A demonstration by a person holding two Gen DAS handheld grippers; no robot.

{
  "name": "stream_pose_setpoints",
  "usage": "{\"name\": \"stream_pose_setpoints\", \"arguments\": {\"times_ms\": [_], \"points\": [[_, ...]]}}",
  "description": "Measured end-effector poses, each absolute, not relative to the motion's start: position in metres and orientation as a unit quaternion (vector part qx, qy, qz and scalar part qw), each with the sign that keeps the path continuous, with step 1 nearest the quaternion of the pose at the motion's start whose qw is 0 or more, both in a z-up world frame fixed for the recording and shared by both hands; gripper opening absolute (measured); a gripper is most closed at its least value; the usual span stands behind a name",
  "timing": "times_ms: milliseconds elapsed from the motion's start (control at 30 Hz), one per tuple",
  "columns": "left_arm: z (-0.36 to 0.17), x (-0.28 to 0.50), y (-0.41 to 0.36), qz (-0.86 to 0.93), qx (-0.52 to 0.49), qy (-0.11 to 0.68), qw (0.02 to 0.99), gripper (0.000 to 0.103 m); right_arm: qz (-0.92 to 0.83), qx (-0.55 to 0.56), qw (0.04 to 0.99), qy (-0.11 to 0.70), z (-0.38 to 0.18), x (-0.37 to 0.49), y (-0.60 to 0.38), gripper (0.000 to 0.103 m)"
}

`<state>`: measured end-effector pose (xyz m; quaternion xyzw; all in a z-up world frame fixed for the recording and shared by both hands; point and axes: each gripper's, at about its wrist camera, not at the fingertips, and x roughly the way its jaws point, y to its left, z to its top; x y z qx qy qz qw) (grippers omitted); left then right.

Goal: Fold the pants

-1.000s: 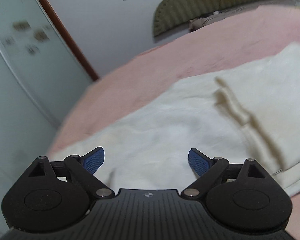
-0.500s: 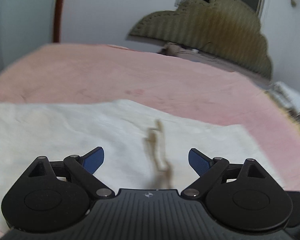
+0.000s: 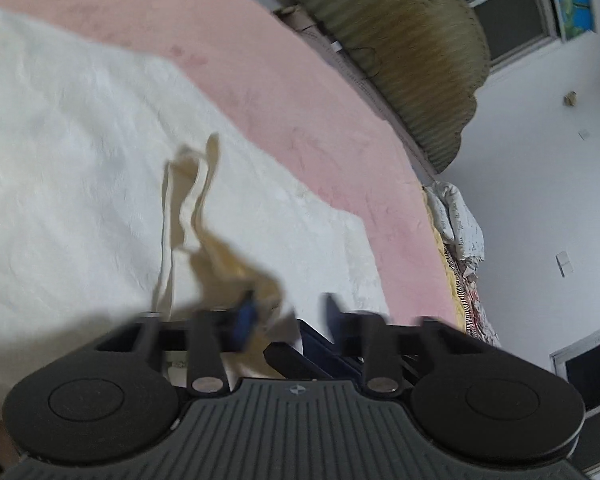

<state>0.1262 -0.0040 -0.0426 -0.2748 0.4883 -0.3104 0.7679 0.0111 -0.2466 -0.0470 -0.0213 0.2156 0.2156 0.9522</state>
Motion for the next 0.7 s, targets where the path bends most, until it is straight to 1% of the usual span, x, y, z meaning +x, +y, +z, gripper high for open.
{"name": "stream_pose_setpoints", "arguments": {"times_ms": [67,167,233,267,367,467,600,700], "points": [[-0.049,0.126,-0.005,-0.295,-0.278,0.488,0.773,0.011,0.231,-0.014,0.944,0.233,-0.043,0.008,-0.249,0.016],[-0.050,0.125,0.002,-0.279,-0.284,0.474,0.786,0.010,0.240,0.031,0.945,0.219,-0.032,0.003,-0.270,0.016],[-0.046,0.121,0.005,-0.267,-0.271,0.459,0.803,0.010,0.211,0.074,0.951,0.213,-0.030,0.008,-0.289,0.016],[-0.043,0.119,0.006,-0.267,-0.265,0.454,0.808,0.010,0.181,0.077,0.956,0.219,-0.031,0.012,-0.294,0.016],[-0.042,0.110,0.009,-0.267,-0.259,0.449,0.812,0.010,0.120,0.037,0.957,0.262,-0.042,0.028,-0.286,0.016],[-0.043,0.101,0.012,-0.258,-0.231,0.451,0.822,0.010,0.169,0.038,0.943,0.284,-0.052,0.029,-0.264,0.016],[-0.058,0.102,0.019,-0.250,-0.234,0.464,0.817,0.011,0.185,-0.025,0.939,0.287,-0.053,0.029,-0.235,0.015],[-0.058,0.103,0.024,-0.255,-0.239,0.467,0.812,0.015,0.172,0.007,0.944,0.283,-0.051,0.032,-0.241,0.016]]}}
